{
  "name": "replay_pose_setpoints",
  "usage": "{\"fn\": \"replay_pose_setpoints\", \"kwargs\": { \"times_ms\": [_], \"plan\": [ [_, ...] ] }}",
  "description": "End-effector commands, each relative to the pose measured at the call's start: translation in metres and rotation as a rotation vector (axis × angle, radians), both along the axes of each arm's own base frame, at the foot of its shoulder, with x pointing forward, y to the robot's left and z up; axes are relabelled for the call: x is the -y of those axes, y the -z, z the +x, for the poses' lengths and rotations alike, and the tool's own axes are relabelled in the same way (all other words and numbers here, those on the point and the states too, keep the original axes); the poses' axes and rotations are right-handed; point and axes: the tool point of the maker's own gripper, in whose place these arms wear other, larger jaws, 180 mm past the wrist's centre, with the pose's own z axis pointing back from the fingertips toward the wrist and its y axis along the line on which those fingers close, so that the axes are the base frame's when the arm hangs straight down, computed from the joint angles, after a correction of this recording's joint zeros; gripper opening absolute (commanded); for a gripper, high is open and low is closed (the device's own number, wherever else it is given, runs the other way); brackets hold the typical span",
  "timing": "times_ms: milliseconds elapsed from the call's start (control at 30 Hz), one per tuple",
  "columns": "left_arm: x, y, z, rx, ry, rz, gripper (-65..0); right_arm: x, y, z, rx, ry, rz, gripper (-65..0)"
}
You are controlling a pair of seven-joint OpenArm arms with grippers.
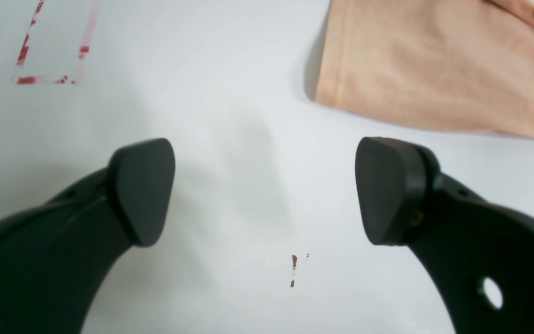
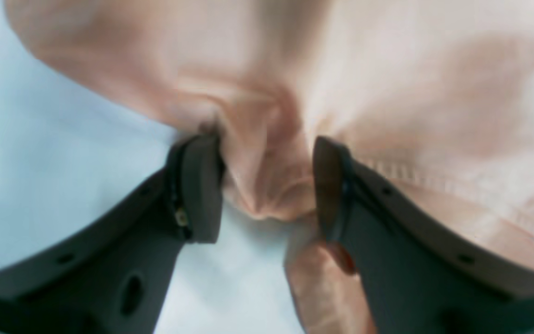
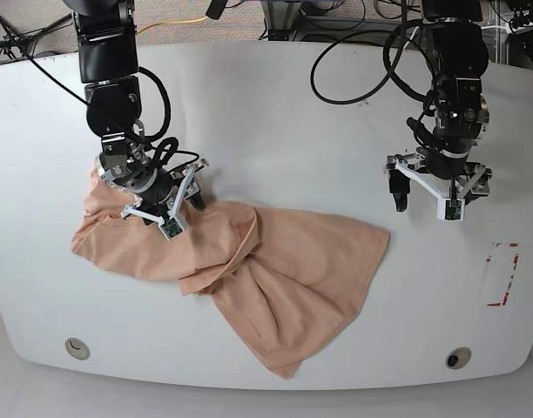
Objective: Fold the T-shirt properly
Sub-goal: 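Lower the left gripper to the shirt's hem edge and grasp it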
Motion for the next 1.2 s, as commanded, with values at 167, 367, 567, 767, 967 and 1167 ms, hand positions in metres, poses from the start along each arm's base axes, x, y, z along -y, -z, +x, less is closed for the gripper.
{"fn": "replay_pose_setpoints", "kwargs": {
  "times_ms": [167, 367, 567, 767, 967, 1167],
  "plan": [
    [-0.001, -0.017, 0.01, 0.064, 0.001, 0.008, -7.1, 0.006, -0.01, 0.012, 0.038, 0.012, 0.011, -65.0],
    [-0.001, -0.038, 0.029, 0.123, -0.005, 0.0, -6.8, 0.004, -0.021, 0.015, 0.067, 0.006, 0.012, -65.0],
    [-0.006, -0.027, 0.051, 0.096, -0.03, -0.026, -6.7, 0.01, -0.055, 0.014, 0.141, 0.026, -0.006, -65.0],
    [-0.002, 0.003, 0.075, 0.023, -0.056, -0.093, -6.7, 0.025, -0.09, 0.015, 0.217, 0.068, -0.028, -65.0],
    [0.016, 0.028, 0.095, -0.047, -0.03, -0.13, -6.7, 0.037, -0.123, 0.016, 0.292, 0.098, -0.05, -65.0],
    [0.039, 0.043, 0.113, -0.033, 0.03, -0.123, -6.7, 0.056, -0.15, 0.014, 0.358, 0.154, -0.062, -65.0]
  ]
}}
